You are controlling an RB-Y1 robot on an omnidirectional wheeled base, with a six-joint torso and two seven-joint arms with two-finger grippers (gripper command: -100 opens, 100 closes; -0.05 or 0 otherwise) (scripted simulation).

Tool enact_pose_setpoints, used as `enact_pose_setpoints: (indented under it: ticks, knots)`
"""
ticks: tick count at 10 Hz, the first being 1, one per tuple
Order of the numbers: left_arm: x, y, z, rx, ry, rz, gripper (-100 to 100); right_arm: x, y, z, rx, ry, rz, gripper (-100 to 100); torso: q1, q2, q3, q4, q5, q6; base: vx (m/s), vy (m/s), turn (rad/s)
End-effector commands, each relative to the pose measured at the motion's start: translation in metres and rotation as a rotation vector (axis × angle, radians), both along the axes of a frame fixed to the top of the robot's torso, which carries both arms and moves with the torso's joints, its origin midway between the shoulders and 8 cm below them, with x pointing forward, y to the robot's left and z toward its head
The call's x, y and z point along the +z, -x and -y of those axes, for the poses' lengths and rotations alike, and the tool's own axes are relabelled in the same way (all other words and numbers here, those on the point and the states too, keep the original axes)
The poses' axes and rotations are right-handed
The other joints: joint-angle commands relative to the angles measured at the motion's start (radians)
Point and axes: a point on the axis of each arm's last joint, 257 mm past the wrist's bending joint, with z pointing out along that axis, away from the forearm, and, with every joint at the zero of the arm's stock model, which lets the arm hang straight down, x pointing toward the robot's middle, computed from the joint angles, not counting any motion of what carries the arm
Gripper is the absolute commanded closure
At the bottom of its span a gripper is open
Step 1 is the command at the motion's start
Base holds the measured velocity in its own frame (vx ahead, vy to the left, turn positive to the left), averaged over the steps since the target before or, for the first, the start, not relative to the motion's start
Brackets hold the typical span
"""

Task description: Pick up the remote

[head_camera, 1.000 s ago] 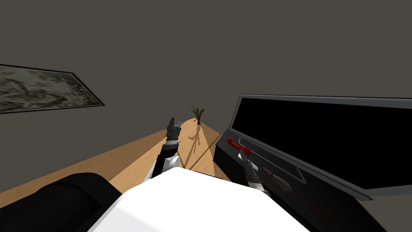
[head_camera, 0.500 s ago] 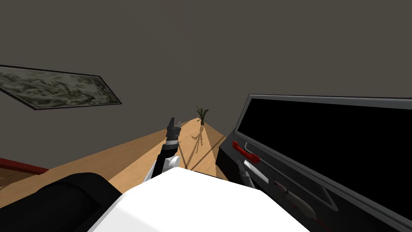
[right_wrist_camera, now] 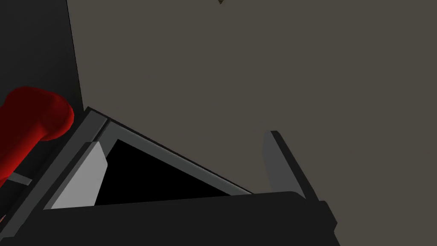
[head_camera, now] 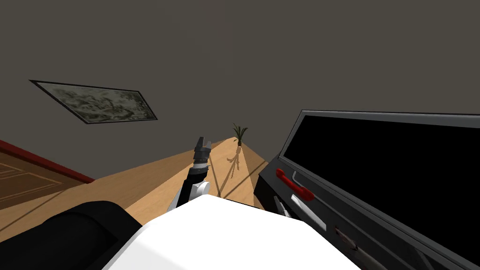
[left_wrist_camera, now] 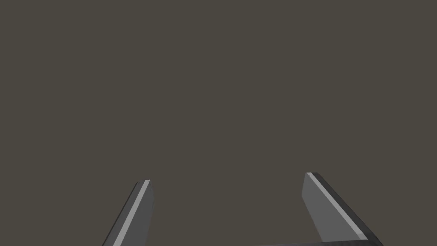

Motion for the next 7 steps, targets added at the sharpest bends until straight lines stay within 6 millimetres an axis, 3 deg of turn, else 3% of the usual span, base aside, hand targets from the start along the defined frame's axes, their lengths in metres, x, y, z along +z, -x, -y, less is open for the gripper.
enact_pose_setpoints:
  ticks: [1,2,4,7]
  knots:
    - [0.0,0.0,0.0,0.0,0.0,0.0,0,-0.011,0.008,0.0,0.002,0.009,-0.022,-100,0.0,0.0,0.0,0.0,0.0,0.0,0.024,0.0,-0.026]
    - [0.0,0.0,0.0,0.0,0.0,0.0,0,-0.031,0.027,-0.002,0.03,0.049,-0.074,-100,0.0,0.001,0.0,0.0,0.0,0.0,0.042,0.013,0.307]
    - [0.0,0.0,0.0,0.0,0.0,0.0,0,-0.043,0.035,0.002,0.026,0.053,-0.104,-100,0.0,0.0,0.0,0.0,0.0,0.0,0.032,-0.005,0.054]
    - [0.0,0.0,0.0,0.0,0.0,0.0,0,-0.091,0.086,0.003,0.087,0.14,-0.239,-100,0.0,0.0,0.0,0.0,0.0,0.0,0.052,-0.001,0.241]
